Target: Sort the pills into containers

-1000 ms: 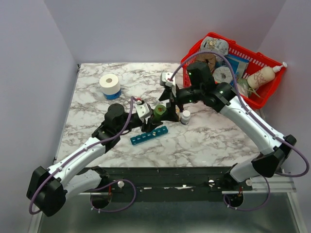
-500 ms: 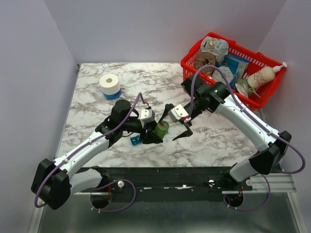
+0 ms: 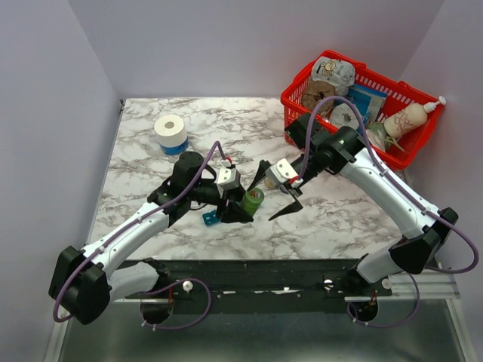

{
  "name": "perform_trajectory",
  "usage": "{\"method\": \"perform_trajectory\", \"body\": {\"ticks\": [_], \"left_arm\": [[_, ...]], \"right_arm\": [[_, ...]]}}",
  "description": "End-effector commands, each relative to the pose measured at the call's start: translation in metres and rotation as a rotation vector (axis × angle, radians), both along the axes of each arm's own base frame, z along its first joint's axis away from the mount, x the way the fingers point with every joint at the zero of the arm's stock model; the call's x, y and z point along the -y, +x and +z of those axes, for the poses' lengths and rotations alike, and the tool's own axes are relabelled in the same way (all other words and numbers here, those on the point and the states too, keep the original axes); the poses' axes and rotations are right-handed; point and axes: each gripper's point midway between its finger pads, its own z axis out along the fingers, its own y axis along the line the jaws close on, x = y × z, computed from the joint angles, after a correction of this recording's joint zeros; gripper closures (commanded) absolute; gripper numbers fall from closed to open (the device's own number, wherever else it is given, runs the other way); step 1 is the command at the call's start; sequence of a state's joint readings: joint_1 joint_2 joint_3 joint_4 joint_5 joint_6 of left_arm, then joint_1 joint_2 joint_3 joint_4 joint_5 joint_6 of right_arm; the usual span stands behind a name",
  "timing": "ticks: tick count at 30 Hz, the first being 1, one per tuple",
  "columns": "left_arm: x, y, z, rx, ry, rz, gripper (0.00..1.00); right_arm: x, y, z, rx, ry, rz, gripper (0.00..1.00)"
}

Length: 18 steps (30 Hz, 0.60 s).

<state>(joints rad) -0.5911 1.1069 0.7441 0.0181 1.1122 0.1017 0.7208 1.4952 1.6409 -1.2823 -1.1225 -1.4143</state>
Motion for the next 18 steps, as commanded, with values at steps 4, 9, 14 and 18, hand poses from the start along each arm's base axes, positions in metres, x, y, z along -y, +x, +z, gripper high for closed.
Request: {"method": "perform_trajectory", "body": {"ticks": [4,9,14,18], "left_arm": [[0.004,-0.002,0.023,0.074,-0.06,-0.058,1.0],[0.006,-0.003,0.025,0.059,-0.063,-0.082,1.0],[0.006,-0.002,0.027,0.061,-0.065,-0.085,1.0],[0.006,0.0,0.027,0.075,-0.064,-0.07,1.0]], "right_arm": [[-0.01,-0.007,0.002,-0.1,0.008,0.037,0.06],[-0.015,0.004,-0.005,-0.105,-0.02,0.009,0.09],[-0.016,0.006,-0.01,-0.112,-0.032,0.005,0.11],[-0.014,0.007,-0.014,-0.11,-0.055,-0.01,0.19]]}}
